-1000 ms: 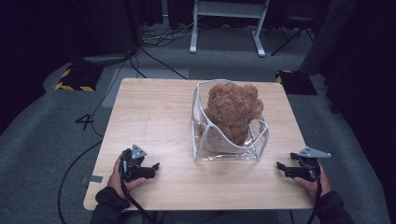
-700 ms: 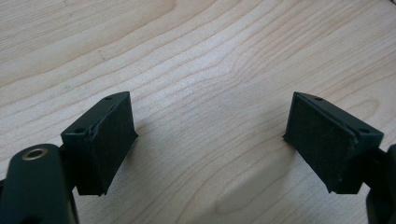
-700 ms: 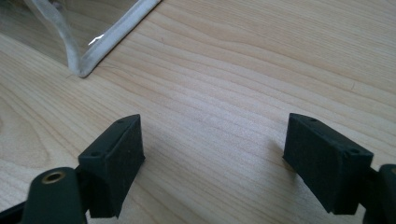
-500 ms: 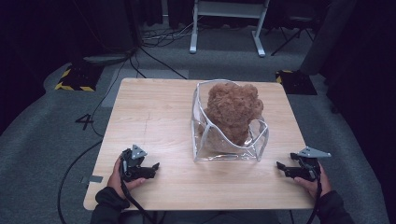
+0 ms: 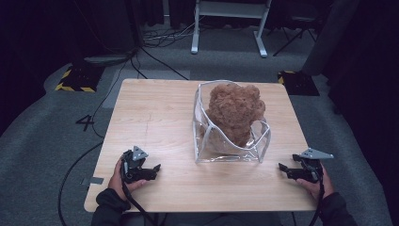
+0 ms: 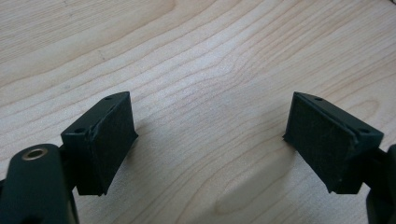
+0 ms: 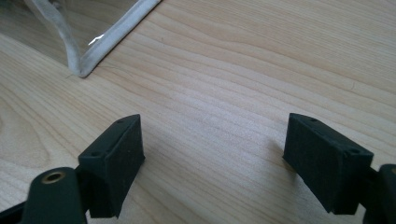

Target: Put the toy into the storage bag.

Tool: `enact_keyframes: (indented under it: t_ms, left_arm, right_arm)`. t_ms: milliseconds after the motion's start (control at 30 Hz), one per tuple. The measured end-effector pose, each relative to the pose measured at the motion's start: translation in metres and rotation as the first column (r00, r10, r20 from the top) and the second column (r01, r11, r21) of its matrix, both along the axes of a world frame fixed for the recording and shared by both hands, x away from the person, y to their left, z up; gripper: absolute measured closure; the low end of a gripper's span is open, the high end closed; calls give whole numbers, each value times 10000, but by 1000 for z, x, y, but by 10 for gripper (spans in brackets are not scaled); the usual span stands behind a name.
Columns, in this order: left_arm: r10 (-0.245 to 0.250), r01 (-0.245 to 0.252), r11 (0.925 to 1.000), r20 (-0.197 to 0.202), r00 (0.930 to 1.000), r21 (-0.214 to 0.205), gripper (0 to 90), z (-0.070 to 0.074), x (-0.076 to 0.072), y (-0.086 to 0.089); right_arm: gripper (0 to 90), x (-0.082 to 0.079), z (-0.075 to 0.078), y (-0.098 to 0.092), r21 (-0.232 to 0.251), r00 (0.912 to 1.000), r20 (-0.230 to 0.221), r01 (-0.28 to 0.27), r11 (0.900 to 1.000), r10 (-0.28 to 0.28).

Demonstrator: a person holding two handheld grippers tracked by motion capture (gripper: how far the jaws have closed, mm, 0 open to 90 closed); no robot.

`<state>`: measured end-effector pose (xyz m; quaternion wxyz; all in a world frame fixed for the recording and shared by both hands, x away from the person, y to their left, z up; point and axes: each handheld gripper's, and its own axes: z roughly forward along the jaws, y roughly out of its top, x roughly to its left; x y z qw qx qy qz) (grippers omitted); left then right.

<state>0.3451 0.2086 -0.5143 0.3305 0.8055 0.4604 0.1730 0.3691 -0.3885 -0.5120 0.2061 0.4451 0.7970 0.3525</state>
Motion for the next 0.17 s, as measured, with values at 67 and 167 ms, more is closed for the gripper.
enact_keyframes:
  t_ms: [67, 167]
  left_arm:
    - [-8, 8, 10000, 3, 10000, 9, 159, 0, 0, 0]
    - [-10, 10, 10000, 4, 10000, 11, 159, 0, 0, 0]
  right_arm:
    - [198, 0, 0, 0, 1, 10000, -1, -1, 10000, 1]
    - [198, 0, 0, 0, 2, 10000, -4, -2, 10000, 2]
